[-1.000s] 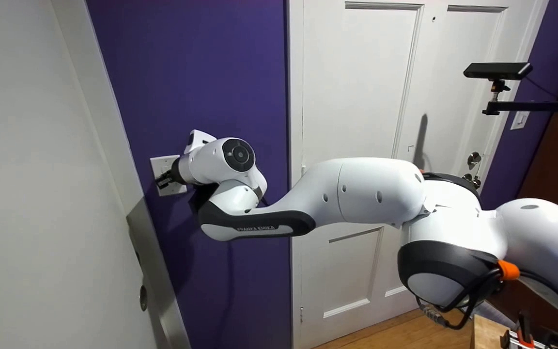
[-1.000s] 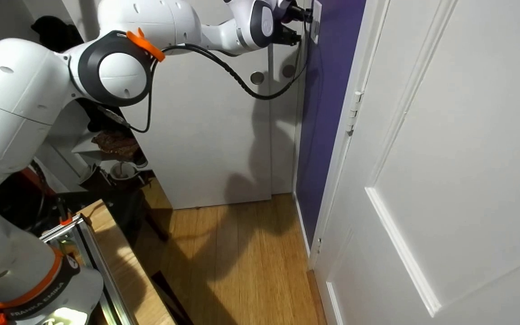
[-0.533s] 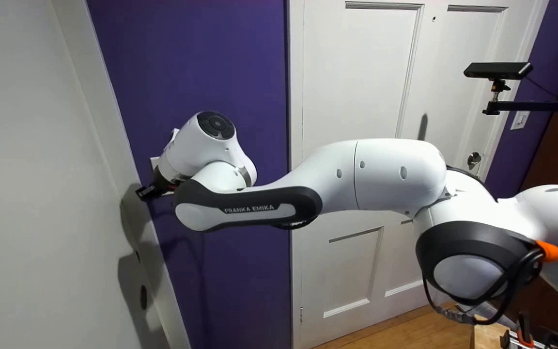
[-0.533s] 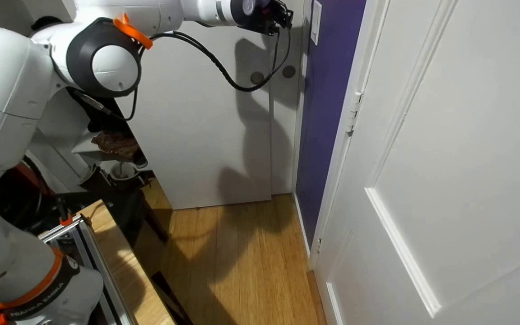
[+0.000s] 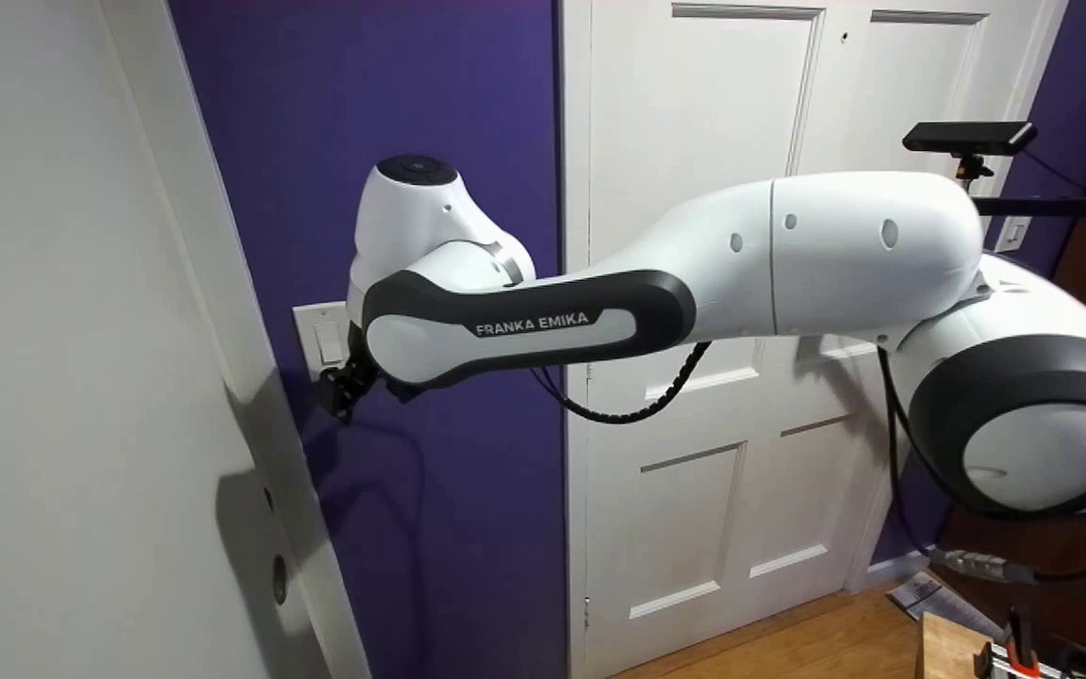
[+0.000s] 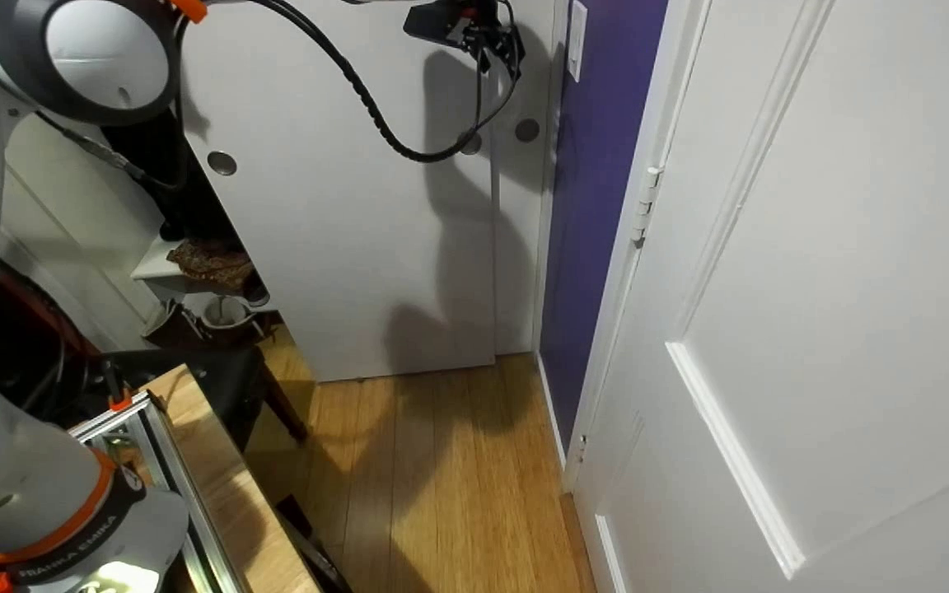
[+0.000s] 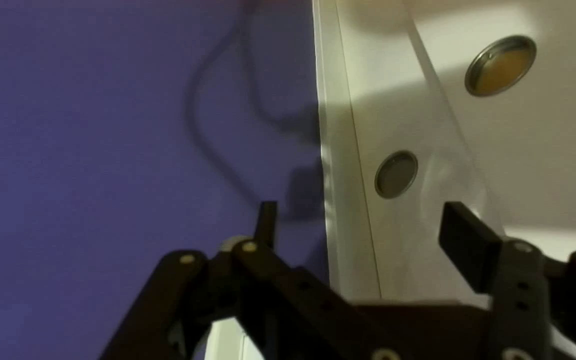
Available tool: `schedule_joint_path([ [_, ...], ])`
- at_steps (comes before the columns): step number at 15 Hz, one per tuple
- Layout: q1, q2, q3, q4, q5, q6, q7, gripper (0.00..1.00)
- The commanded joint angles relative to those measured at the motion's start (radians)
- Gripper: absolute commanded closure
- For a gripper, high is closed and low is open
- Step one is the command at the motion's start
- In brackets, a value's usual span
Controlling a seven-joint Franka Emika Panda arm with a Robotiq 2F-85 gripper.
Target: Push the light switch upwards
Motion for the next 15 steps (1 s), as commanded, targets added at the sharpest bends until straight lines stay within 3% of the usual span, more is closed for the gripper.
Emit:
schedule_joint_path([
  [1,0.001,-0.164,0.008,-0.243,0.03,-0.033,0.036,0.0],
  [7,-0.01,-0.395,0.04,-0.507,0.019,-0.097,0.169,0.0],
  [10,0.002,-0.508,0.056,-0.646,-0.045,-0.121,0.251,0.0],
  [12,-0.009,-0.584,0.09,-0.745,-0.025,-0.122,0.257,0.0],
  [15,-0.026,-0.699,0.133,-0.902,0.006,-0.103,0.165,0.0],
])
